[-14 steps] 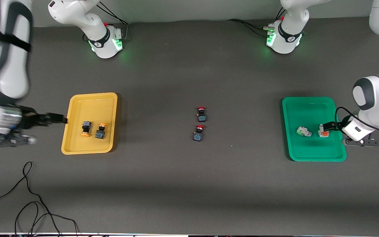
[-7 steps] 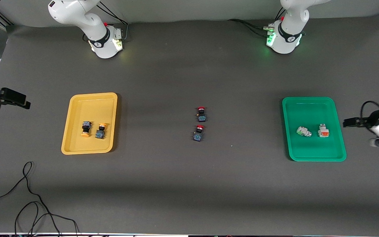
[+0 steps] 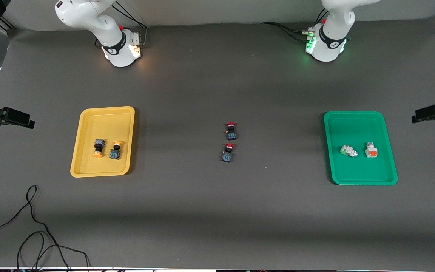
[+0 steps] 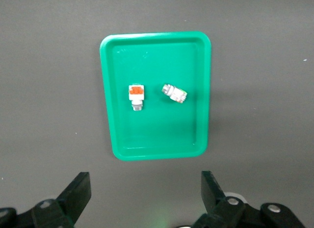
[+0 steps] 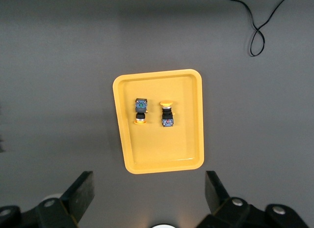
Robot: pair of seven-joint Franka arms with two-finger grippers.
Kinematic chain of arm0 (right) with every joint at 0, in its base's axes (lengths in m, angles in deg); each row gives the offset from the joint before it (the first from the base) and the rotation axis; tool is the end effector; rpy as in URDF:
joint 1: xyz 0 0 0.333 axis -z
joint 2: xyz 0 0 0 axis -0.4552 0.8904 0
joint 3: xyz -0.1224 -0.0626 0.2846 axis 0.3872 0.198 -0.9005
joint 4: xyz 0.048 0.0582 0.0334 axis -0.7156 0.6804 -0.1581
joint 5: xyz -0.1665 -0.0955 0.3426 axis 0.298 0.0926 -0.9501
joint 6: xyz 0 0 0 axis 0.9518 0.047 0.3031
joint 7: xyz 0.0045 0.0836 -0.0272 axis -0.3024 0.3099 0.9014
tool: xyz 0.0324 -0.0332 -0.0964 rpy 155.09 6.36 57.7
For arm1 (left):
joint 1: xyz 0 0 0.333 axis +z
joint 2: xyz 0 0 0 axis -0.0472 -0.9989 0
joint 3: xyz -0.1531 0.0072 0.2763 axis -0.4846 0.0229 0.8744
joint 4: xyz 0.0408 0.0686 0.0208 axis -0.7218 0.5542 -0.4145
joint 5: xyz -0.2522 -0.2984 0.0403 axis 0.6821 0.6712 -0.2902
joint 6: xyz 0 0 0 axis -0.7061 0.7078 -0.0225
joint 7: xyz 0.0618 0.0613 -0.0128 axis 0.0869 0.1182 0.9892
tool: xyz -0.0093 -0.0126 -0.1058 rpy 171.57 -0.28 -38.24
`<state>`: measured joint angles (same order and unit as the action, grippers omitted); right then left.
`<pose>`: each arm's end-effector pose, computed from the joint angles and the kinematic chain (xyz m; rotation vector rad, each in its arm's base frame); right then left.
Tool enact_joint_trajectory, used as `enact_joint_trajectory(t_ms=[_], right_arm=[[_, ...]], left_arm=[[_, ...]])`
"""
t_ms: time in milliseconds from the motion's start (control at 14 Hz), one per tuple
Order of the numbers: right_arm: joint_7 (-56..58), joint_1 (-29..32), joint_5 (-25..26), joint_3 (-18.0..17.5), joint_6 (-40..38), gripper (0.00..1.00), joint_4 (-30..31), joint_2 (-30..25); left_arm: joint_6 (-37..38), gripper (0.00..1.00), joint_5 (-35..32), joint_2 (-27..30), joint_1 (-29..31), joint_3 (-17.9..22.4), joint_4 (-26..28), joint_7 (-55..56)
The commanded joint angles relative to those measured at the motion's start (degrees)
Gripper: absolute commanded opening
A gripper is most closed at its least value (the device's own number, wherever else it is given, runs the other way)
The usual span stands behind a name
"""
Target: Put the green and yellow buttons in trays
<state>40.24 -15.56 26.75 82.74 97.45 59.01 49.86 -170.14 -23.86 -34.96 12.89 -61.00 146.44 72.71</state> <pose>0.6064 -0.0146 0.6308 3.1178 -0.1022 -0.1760 0.5719 0.0793 0.5548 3.0978 -0.0671 -0.2210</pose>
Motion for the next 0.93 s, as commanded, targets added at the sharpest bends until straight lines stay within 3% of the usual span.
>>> enact_joint_trajectory(t_ms=[0, 71, 214, 357, 571, 643, 857], right_arm=[[0.4, 0.9, 0.0, -0.1, -0.9, 1.0, 0.3, -1.2], [0.4, 3.2, 0.2, -2.6, -0.9, 1.0, 1.0, -2.4], [-0.2, 14.5, 1.6, -15.8, -0.9, 1.0, 1.4, -5.7], [-0.3, 22.8, 6.3, -26.8, -0.9, 1.0, 2.9, -8.9], [-0.3, 37.1, 12.8, -44.8, -0.1, 1.0, 10.3, -15.7], [-0.3, 39.8, 14.5, -48.3, 1.4, 1.0, 14.2, -18.7], [-0.3, 40.4, 15.5, -49.7, 15.5, 1.0, 32.3, -30.4]], left_arm=[[2.5, 1.0, 0.2, 3.6, -5.0, 0.8, 0.9, 4.5], [3.1, 1.0, 0.2, 4.4, -6.7, 1.1, 0.8, 6.6], [3.7, 1.0, 0.2, 5.3, -10.4, 1.7, 0.8, 10.5], [3.8, 1.0, 0.2, 5.7, -15.4, 5.0, 0.7, 12.1], [3.7, 1.0, 0.9, 6.0, -17.0, 6.1, 0.4, 12.5], [3.9, 1.0, 1.1, 6.0, -17.0, 6.1, 0.4, 12.4], [4.4, 1.0, 1.2, 6.0, -17.0, 6.0, 0.3, 12.4]])
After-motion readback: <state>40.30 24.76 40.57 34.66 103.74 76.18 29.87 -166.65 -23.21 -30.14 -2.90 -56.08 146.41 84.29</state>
